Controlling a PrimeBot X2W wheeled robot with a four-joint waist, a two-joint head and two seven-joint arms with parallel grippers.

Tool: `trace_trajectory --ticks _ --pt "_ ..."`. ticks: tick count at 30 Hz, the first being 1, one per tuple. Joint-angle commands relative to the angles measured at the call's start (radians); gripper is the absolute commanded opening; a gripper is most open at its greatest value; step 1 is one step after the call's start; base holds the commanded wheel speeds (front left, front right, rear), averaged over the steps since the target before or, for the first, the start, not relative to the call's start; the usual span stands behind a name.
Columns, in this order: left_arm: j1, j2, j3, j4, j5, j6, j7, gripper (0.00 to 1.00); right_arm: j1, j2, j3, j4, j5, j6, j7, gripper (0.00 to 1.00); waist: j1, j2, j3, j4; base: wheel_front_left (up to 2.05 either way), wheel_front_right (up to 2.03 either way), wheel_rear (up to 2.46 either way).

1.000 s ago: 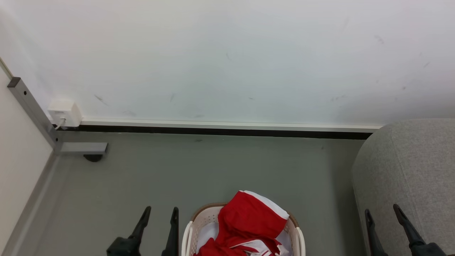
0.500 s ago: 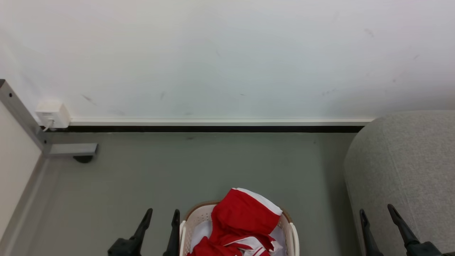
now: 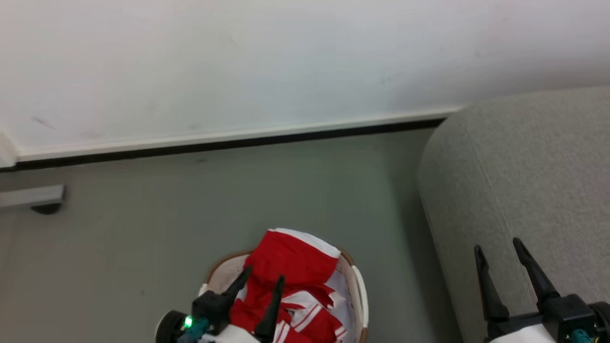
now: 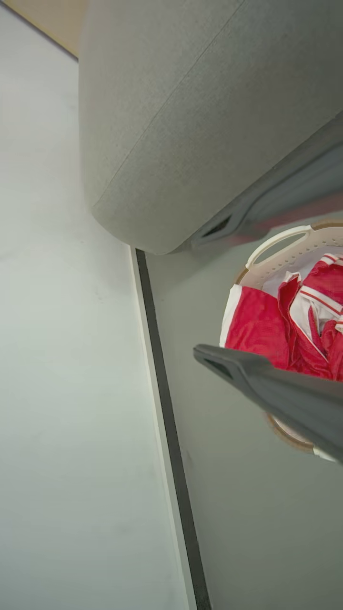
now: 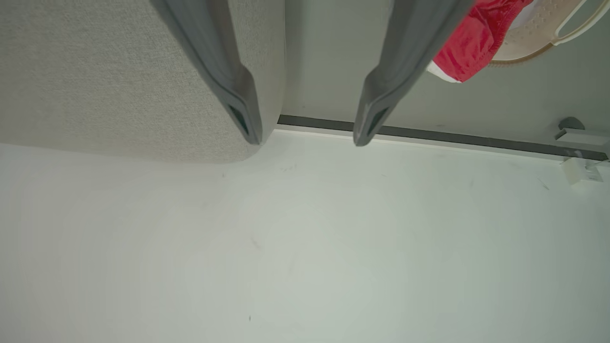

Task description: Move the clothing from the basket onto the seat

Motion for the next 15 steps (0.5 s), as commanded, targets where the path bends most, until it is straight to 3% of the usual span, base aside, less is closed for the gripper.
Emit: trace_trajectory --ticks 1,8,15 --pt "-0.047 0.006 -0.013 0.064 0.021 -0.009 -0.001 1.00 -0.027 0.002 0.006 -0.007 0.013 -0.002 -0.003 1.00 0.0000 0.0000 0.074 -0.067 0.00 0.00 0.00" --pt "-0.191 0.006 -0.062 0.350 0.046 -0.025 0.013 1.00 -0.078 0.007 0.013 -0.018 0.032 -0.002 -0.002 1.00 0.0000 0.0000 0.154 -0.135 0.00 0.00 0.00" --pt "-0.321 0.007 -0.109 0.602 0.021 -0.007 0.165 1.00 -0.123 0.010 0.023 -0.032 0.058 -0.002 -0.002 1.00 0.0000 0.0000 0.242 -0.184 0.00 0.00 0.00"
